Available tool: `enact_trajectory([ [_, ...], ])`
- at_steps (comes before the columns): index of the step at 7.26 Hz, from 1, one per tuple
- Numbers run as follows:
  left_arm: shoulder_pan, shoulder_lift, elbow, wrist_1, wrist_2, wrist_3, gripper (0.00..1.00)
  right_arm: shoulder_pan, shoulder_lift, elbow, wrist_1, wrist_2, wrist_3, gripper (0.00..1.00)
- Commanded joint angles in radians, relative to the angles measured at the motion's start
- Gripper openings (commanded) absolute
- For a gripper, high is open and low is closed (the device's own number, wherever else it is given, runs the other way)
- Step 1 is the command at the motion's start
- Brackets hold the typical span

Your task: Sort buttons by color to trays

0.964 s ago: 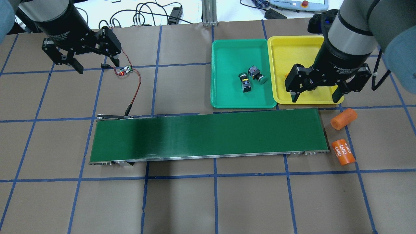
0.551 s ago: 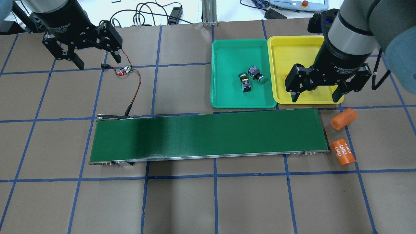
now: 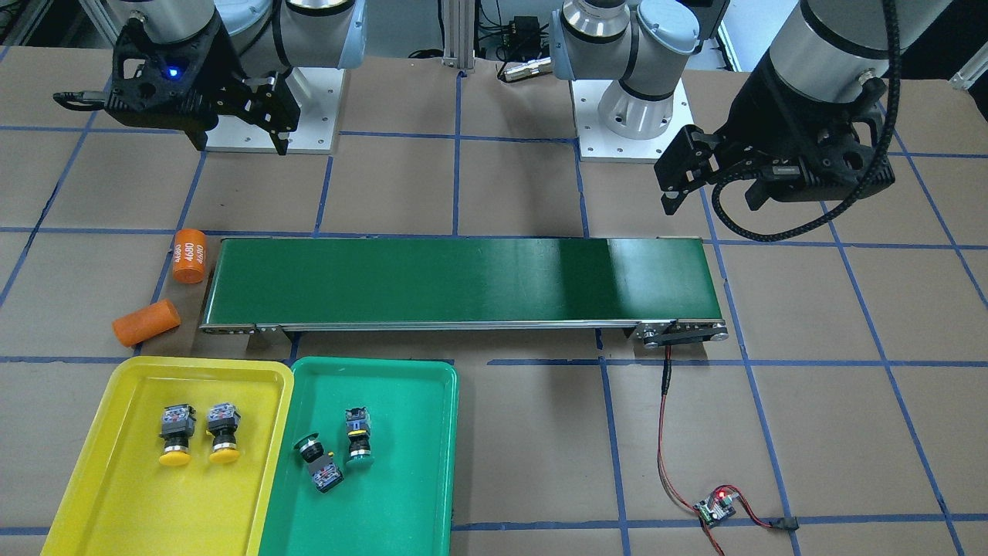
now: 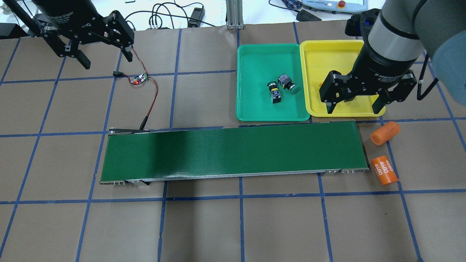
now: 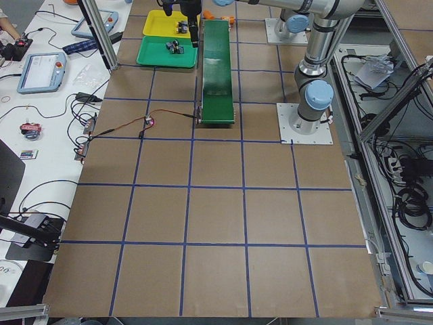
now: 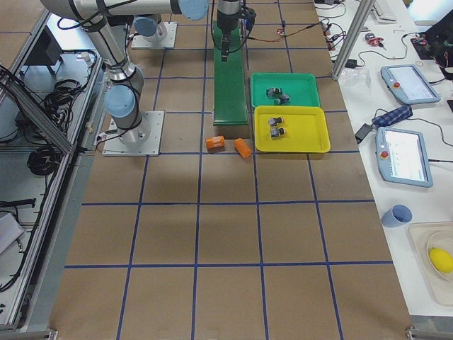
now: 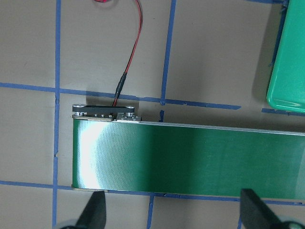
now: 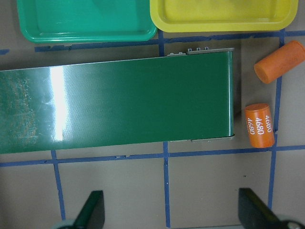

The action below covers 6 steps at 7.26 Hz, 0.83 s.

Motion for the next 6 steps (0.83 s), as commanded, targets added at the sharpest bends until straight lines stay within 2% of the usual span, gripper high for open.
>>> enact_trajectory([
  [1, -0.014, -0.001, -0.008, -0.002, -0.002, 0.011, 1.00, 0.000, 0.000, 0.001, 0.000, 0.000, 0.000, 1.00],
  [4, -0.037, 0.008, -0.022, 0.004, 0.004, 0.057, 1.00, 0.000, 0.000, 0.001, 0.000, 0.000, 0.001, 1.00],
  [6, -0.034, 0.027, -0.080, 0.035, 0.002, 0.094, 1.00, 0.000, 0.004, -0.001, 0.000, 0.000, 0.000, 1.00],
])
